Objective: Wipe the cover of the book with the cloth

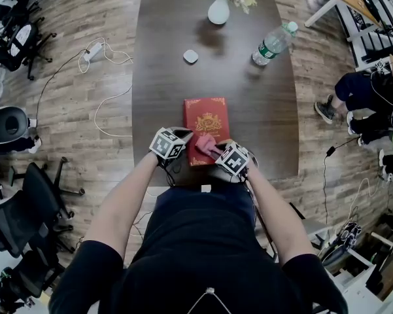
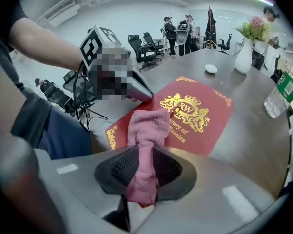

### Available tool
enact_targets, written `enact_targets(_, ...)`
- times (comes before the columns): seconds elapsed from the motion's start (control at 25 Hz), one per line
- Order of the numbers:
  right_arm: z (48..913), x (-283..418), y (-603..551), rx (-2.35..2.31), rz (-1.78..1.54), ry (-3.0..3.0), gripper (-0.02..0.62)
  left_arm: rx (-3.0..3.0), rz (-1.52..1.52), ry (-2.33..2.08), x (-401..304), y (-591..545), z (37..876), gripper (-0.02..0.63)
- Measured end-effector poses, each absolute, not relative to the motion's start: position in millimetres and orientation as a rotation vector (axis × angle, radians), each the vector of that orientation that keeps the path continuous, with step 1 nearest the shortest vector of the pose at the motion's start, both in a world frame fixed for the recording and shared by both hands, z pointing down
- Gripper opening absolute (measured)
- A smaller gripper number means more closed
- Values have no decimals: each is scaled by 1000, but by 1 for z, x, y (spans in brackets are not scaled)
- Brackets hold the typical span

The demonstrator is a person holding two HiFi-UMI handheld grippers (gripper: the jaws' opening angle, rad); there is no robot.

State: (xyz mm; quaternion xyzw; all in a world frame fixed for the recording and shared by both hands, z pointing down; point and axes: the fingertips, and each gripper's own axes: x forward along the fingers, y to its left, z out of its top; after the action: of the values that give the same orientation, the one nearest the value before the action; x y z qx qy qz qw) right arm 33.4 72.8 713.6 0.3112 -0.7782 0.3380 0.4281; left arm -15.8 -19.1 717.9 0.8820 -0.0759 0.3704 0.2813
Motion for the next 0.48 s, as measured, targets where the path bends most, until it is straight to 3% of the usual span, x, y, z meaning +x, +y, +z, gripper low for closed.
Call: enact_targets(0.48, 711, 67, 79, 823, 844, -1909, 97, 2381, 992, -195, -14, -22, 717, -5)
